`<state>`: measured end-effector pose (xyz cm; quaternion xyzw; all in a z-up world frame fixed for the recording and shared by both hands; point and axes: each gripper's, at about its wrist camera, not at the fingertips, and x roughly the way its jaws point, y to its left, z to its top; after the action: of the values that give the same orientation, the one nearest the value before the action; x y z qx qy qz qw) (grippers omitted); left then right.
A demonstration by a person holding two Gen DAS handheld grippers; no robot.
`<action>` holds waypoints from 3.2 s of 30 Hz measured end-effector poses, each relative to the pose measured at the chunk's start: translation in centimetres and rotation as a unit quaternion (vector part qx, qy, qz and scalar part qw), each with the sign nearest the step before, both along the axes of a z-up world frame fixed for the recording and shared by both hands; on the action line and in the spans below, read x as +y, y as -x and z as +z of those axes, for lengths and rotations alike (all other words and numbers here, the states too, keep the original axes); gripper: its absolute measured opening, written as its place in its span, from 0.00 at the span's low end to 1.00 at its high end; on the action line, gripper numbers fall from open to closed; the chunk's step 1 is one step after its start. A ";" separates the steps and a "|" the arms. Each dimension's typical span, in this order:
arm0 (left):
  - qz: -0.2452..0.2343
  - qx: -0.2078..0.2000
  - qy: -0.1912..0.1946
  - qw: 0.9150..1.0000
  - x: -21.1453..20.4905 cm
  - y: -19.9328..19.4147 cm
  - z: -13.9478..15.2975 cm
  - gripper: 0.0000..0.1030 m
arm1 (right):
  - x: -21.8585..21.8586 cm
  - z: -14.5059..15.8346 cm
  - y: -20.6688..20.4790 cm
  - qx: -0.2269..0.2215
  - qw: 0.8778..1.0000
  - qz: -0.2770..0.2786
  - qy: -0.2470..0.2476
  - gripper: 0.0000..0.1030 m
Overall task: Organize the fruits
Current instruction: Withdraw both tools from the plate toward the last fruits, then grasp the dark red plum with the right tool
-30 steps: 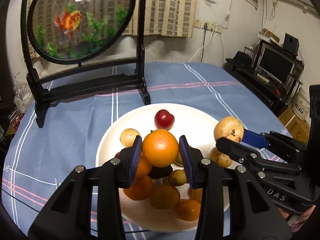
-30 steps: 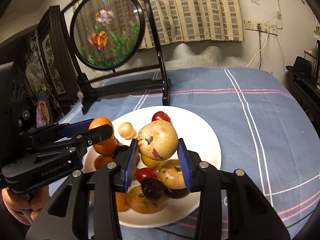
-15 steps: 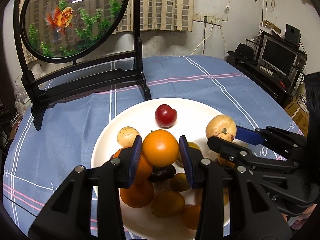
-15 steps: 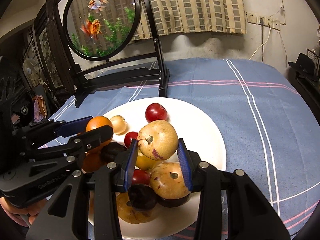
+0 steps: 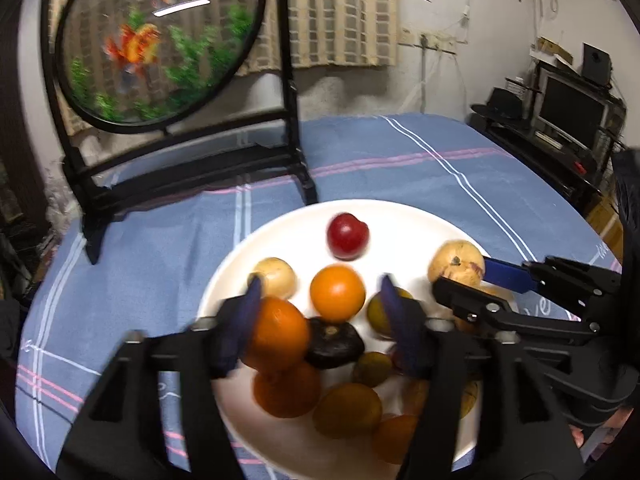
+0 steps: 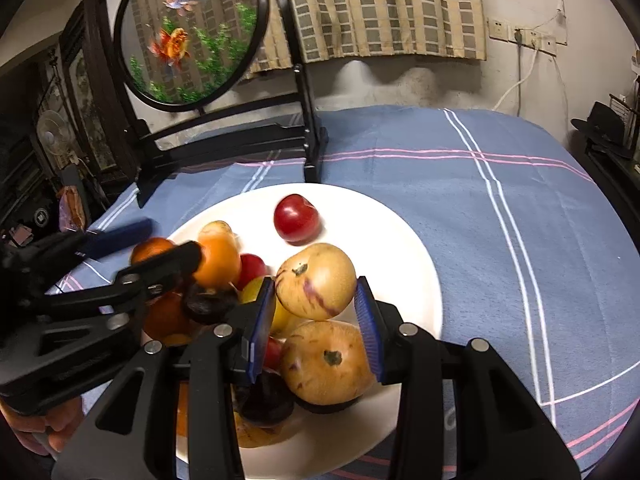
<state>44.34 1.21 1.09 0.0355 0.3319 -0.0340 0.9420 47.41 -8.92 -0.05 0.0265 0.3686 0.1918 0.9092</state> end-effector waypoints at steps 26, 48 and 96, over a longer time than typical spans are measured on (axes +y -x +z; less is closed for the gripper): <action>0.092 0.017 0.067 0.993 8.7 16.4 -2.8 0.96 | 0.6 -0.8 16.7 0.014 0.997 0.076 0.000 0.53; 0.118 0.004 0.045 0.992 8.8 17.6 -2.7 0.96 | 6.5 -3.5 17.3 0.019 0.985 0.142 0.099 0.48; -0.038 0.105 0.024 0.993 3.7 17.2 -6.6 0.51 | -0.1 -0.6 17.2 0.003 0.998 0.054 0.022 0.28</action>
<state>27.10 4.87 -5.54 0.0222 0.4261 -0.0815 0.9007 30.21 -9.06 -0.67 -0.0133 0.3761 0.2323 0.8969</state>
